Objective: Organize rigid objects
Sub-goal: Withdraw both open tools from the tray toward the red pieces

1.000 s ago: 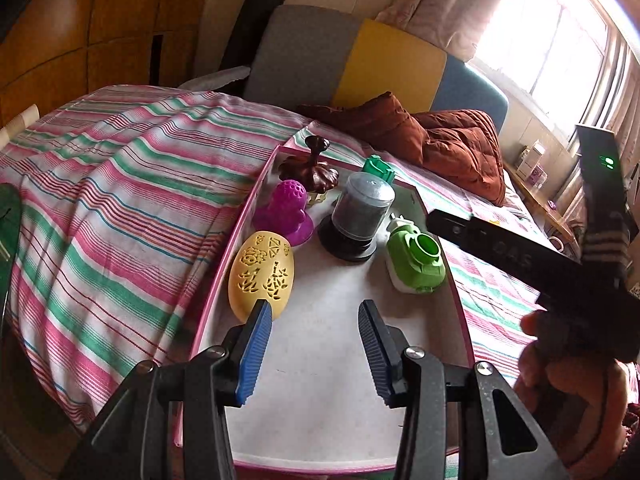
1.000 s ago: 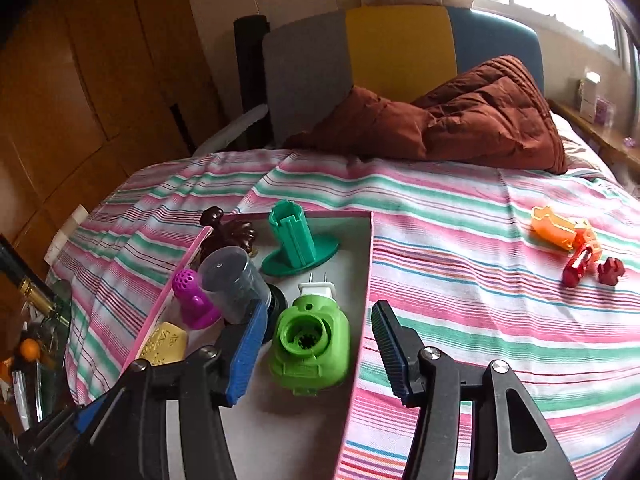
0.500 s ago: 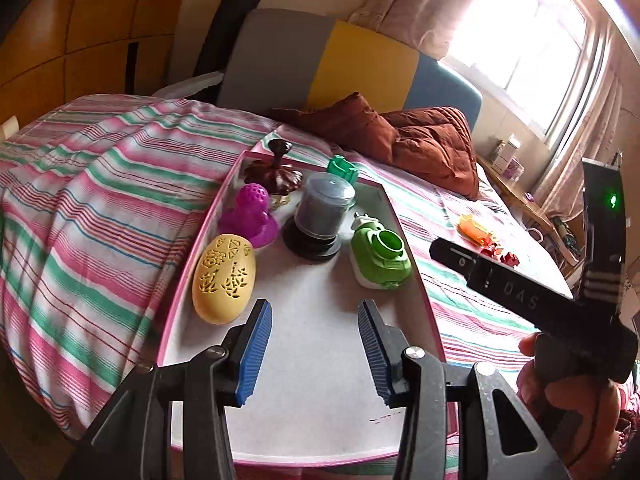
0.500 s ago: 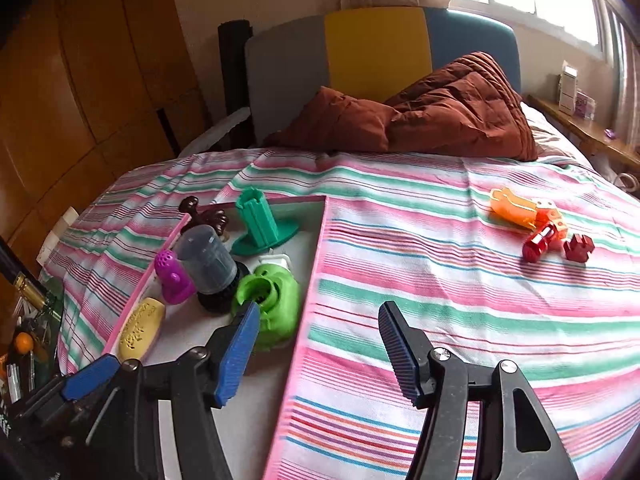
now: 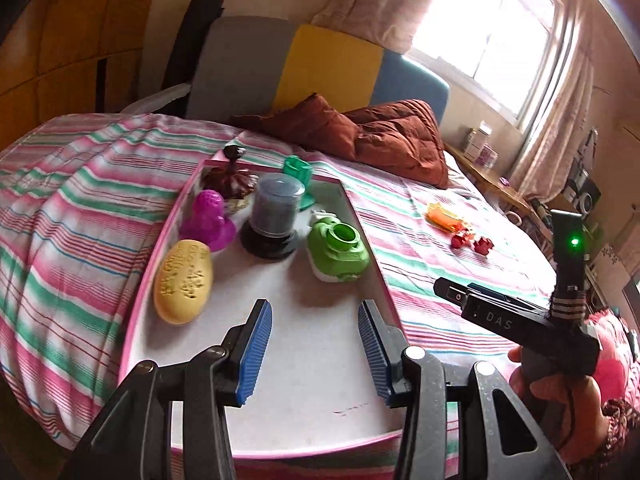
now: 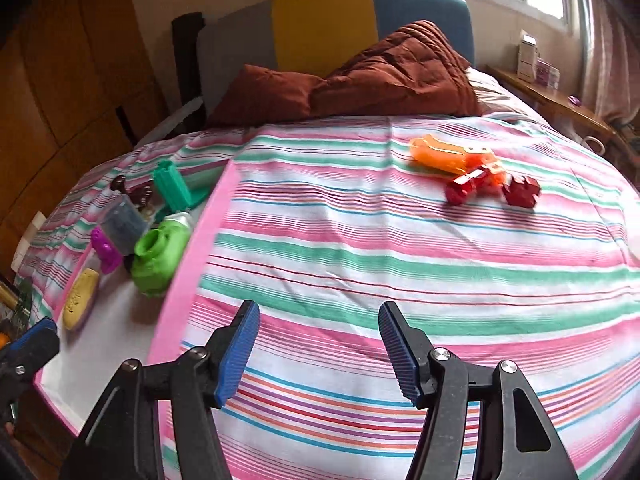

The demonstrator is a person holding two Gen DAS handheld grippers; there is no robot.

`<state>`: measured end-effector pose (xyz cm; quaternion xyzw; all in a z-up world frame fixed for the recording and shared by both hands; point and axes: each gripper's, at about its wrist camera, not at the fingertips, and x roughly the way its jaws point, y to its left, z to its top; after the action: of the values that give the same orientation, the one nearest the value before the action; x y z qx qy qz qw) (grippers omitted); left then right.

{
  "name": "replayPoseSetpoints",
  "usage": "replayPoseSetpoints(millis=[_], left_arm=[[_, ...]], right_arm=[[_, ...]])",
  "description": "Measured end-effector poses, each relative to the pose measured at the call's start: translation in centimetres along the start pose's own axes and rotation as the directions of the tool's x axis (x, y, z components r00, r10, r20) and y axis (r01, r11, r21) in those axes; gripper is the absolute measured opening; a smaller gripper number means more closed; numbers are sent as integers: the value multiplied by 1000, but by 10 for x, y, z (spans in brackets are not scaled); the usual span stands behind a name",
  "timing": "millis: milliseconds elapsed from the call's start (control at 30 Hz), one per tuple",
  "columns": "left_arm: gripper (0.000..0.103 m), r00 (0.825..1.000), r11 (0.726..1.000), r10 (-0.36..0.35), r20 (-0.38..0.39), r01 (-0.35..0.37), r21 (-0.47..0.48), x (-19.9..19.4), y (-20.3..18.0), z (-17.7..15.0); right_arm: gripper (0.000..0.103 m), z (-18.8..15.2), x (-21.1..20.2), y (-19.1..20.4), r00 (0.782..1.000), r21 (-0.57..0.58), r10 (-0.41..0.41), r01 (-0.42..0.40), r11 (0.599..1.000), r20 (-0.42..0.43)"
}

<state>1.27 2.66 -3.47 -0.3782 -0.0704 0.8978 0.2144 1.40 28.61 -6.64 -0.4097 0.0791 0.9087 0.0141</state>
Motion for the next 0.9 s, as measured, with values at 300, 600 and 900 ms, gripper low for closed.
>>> replayPoseSetpoints(millis=[300,600,900], left_arm=[[45,997,995,-66,-27,68,67,0,-30,-2],[45,991,985,-116,-59,123,120,0,-60,9],[45,992,986,-89,-87,100,135,0,-69,5]], right_arm=[[63,13,3,-87,990,113,-144,143,983,0],[64,81,15,-177,964,248,-267,259,934,-1],[64,116,52,-221,966,400,-252,256,880,-65]])
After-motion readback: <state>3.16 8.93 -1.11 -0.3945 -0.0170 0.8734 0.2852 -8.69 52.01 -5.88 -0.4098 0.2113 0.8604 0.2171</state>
